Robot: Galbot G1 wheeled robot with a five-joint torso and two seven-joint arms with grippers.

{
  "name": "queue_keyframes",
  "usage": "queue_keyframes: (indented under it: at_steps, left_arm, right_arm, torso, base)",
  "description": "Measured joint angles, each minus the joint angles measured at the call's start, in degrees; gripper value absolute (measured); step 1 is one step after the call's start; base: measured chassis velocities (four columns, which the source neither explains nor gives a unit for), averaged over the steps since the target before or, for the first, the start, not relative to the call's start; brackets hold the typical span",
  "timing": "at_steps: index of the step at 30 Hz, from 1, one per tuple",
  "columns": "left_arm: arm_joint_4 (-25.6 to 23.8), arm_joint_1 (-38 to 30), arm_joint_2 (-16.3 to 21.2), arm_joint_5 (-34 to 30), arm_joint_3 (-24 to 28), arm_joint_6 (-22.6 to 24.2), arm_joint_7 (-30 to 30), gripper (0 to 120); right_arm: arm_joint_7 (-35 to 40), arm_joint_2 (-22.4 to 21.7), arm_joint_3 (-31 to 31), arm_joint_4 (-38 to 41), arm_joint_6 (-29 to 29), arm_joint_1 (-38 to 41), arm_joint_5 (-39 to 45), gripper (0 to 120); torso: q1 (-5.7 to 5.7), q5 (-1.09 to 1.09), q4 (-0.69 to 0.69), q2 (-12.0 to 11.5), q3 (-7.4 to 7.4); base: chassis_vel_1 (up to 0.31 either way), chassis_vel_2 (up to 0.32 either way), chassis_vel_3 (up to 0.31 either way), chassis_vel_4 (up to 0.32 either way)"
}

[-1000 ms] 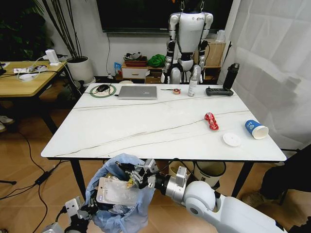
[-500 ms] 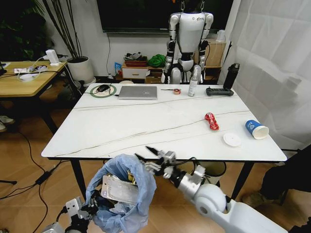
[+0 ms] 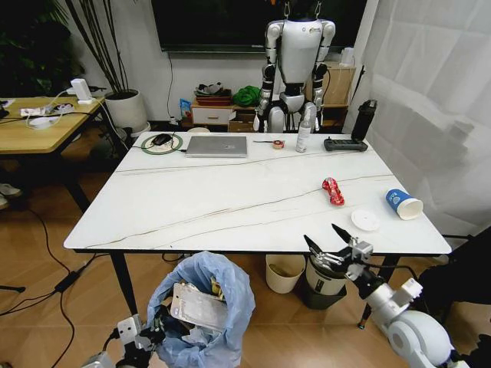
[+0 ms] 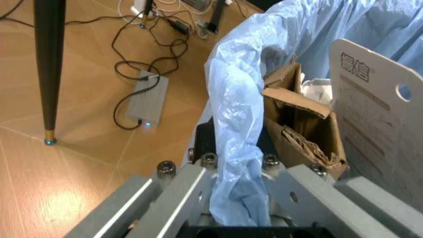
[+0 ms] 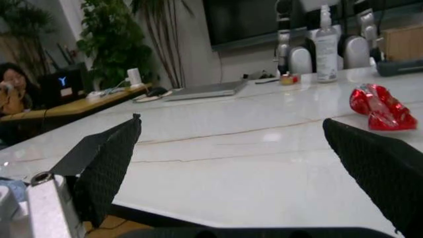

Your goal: Pick up the trash bin and place the trash from the table into it.

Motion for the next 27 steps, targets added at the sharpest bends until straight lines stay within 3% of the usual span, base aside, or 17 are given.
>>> queue_keyframes:
  at_steps: [8,27]
  left_arm:
    - [0.30,-0.07,0.33,0.33,0.98,-0.30,0.26,0]
    - [1.21,-0.16,0.20,0.80,1.73,-0.64,0.51,0]
  right_arm:
    - [-4.05,8.08,3.60,-2.26,2.17,-2.27,-1.35,100]
    - [-6.77,10.08,3.67,-4.04,3.13,-2.96,-0.80,100]
  torso:
    - [0.00,-0.04,0.01,0.00,0.00]
    - [0.00,-0.04,0.02,0.00,0.01]
  base:
    - [0.000,0.000,0.000,0.000]
    - [-0.004,-0.005,0.004,0.006]
